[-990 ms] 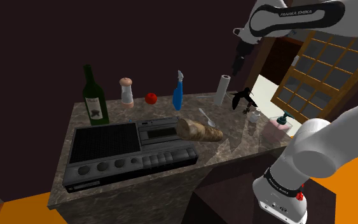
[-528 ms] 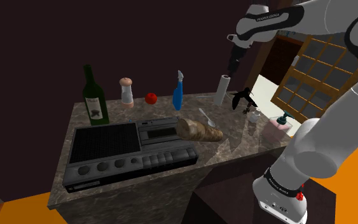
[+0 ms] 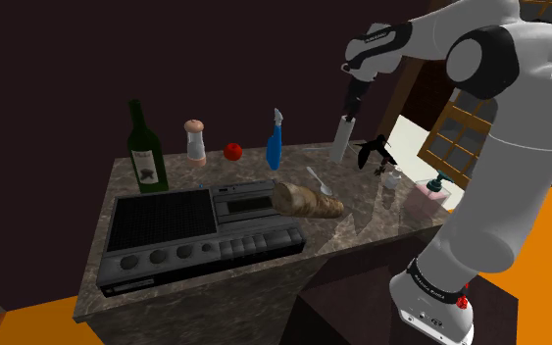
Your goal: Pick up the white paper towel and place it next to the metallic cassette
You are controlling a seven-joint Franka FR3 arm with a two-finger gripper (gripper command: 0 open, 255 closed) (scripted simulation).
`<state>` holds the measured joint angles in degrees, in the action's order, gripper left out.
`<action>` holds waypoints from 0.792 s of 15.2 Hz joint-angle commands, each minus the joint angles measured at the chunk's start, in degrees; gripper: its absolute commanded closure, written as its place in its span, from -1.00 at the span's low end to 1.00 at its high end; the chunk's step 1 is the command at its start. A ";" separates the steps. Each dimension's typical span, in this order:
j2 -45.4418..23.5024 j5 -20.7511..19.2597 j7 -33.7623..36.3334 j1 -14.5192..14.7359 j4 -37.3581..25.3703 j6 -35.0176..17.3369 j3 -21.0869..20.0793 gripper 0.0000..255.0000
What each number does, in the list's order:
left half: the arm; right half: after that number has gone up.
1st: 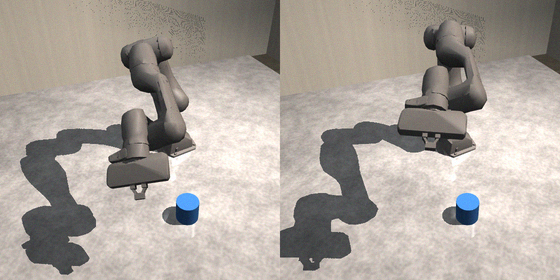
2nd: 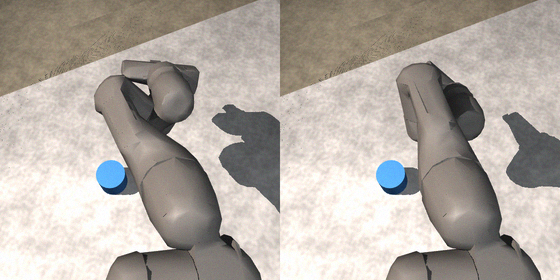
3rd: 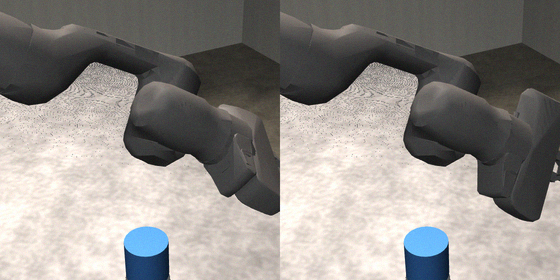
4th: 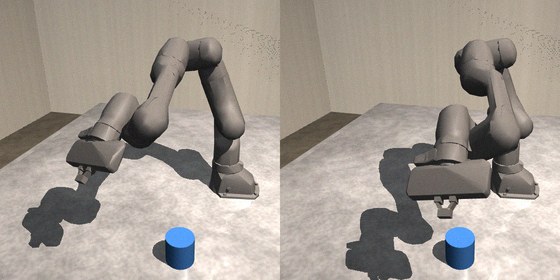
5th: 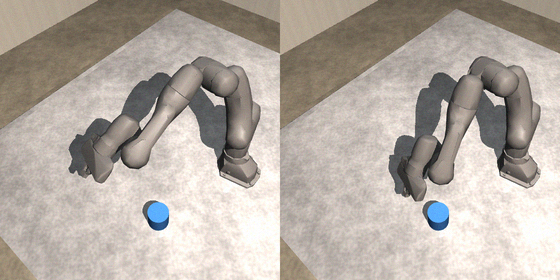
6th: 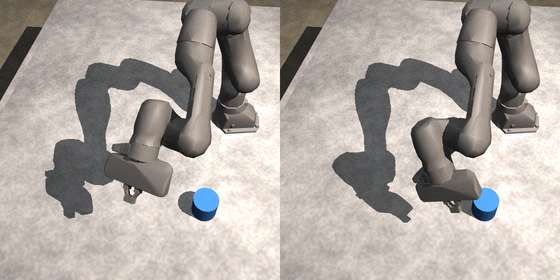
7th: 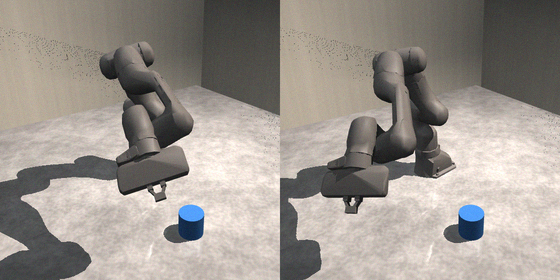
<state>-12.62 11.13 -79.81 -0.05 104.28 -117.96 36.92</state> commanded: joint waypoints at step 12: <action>-3.60 2.76 -2.16 -0.99 1.43 -4.21 -0.88 -1.00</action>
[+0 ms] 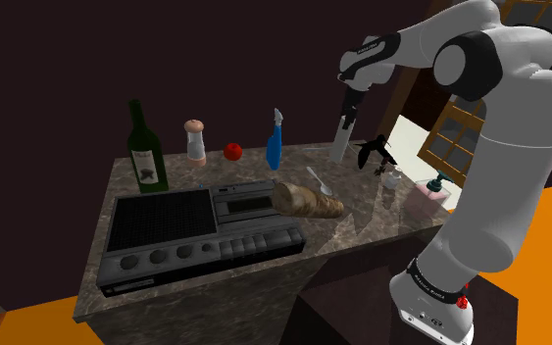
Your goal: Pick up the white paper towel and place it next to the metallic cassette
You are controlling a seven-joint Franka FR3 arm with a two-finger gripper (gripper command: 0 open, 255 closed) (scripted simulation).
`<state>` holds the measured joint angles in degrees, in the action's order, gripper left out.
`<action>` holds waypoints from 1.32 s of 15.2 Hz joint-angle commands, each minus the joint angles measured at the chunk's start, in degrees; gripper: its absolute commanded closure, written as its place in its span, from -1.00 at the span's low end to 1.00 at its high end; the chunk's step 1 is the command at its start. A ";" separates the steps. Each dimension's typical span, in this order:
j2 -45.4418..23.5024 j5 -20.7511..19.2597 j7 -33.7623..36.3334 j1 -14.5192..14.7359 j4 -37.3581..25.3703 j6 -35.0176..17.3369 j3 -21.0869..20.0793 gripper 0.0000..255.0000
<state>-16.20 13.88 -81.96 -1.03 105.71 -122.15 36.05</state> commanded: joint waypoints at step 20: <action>2.19 -1.94 1.44 0.43 -3.66 5.34 0.69 1.00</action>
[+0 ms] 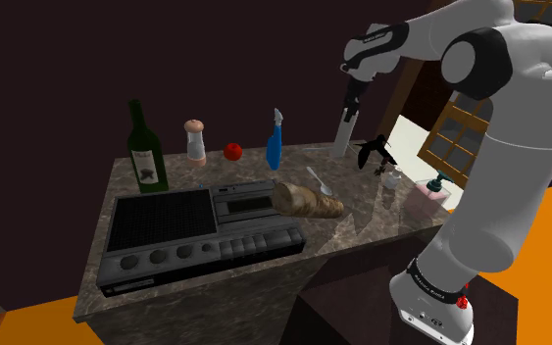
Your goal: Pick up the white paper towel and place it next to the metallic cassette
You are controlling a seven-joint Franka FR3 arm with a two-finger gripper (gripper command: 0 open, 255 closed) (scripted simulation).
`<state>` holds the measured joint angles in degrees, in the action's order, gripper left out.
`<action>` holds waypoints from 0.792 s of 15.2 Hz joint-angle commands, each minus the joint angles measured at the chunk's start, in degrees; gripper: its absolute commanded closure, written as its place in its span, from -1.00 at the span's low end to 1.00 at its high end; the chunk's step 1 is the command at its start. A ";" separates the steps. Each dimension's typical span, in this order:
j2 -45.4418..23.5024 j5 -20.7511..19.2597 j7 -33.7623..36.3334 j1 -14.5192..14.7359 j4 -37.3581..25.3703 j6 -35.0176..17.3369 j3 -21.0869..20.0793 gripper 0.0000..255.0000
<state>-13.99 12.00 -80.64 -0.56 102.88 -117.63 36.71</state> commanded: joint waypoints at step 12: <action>1.72 -1.72 1.52 -0.01 -8.10 9.40 0.60 1.00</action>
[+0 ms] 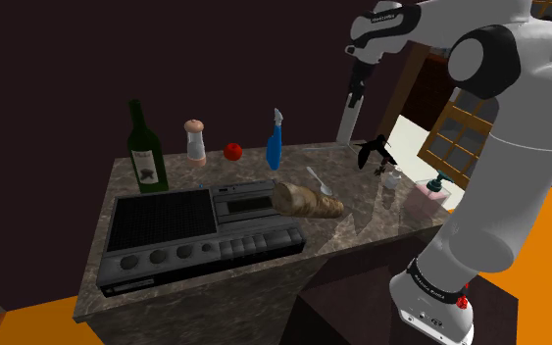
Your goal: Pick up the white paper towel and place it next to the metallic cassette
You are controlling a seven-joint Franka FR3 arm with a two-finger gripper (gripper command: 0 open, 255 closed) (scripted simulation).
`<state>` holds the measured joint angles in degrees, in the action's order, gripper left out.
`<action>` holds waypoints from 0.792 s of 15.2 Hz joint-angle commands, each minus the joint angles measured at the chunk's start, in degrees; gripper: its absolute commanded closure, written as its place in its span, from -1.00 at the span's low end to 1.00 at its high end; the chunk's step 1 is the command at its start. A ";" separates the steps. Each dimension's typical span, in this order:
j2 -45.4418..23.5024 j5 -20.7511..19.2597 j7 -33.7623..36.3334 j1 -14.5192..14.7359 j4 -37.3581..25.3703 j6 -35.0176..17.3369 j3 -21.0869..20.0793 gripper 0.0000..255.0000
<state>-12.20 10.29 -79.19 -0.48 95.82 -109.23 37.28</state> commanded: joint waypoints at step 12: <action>-0.53 0.01 0.53 -0.98 -10.86 10.39 0.37 1.00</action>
<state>-12.78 10.35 -78.72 -1.43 85.71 -99.63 37.62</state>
